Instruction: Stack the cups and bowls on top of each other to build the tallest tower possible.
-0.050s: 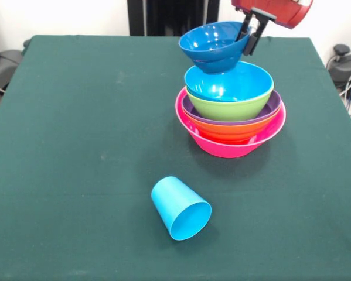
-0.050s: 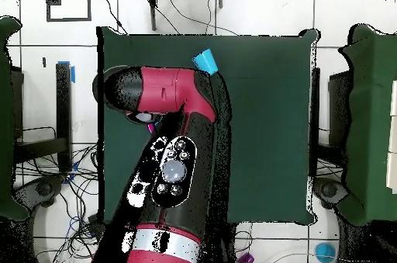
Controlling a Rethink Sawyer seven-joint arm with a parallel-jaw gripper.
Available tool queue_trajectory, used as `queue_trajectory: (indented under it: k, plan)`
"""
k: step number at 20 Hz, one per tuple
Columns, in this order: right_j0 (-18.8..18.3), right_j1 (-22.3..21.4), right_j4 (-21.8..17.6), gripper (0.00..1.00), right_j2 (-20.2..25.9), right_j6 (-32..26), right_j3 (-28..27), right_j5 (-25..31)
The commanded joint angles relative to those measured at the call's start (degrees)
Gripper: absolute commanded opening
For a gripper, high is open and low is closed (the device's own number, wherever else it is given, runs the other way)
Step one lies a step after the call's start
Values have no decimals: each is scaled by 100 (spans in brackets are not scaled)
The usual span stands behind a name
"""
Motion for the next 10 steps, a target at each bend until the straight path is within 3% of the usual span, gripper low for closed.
queue_trajectory:
  k: [1, 10]
  plan:
    - [96, 368, 141, 0, 359, 1275, 556, -527]
    - [136, 435, 172, 0, 336, 1306, 579, -692]
